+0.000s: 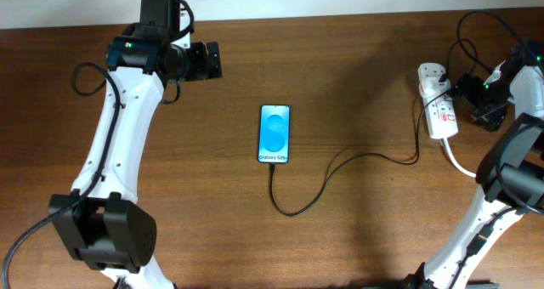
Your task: Plug charger to phone and switch on socket
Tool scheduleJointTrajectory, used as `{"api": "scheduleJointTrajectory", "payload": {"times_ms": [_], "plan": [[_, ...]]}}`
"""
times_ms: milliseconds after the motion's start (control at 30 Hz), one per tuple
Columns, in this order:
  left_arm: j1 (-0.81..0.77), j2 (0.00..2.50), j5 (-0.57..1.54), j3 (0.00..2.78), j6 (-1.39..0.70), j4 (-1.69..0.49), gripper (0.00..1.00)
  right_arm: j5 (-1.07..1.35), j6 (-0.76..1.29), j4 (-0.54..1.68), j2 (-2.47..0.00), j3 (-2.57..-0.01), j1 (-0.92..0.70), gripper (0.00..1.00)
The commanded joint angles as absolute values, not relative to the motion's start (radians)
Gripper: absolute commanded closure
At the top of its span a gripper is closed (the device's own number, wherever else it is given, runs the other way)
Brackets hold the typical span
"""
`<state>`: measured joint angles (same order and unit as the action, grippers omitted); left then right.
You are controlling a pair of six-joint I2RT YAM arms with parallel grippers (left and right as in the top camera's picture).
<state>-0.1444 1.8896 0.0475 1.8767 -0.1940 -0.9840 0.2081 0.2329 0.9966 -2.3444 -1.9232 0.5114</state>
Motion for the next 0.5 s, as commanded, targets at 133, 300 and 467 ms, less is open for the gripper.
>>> {"api": "scheduleJointTrajectory", "payload": {"times_ms": [133, 300, 467], "plan": [[-0.141, 1.892, 0.037, 1.872, -0.186, -0.986, 0.01, 0.258, 0.213, 1.057, -2.327, -1.911, 0.482, 0.02], [-0.141, 1.892, 0.037, 1.872, -0.186, -0.986, 0.01, 0.258, 0.23, 1.151, -2.103, -1.911, 0.525, 0.01], [-0.141, 1.892, 0.037, 1.872, -0.185, -0.986, 0.01, 0.251, 0.239, 1.317, -1.828, -1.908, 0.53, 0.02]]}}
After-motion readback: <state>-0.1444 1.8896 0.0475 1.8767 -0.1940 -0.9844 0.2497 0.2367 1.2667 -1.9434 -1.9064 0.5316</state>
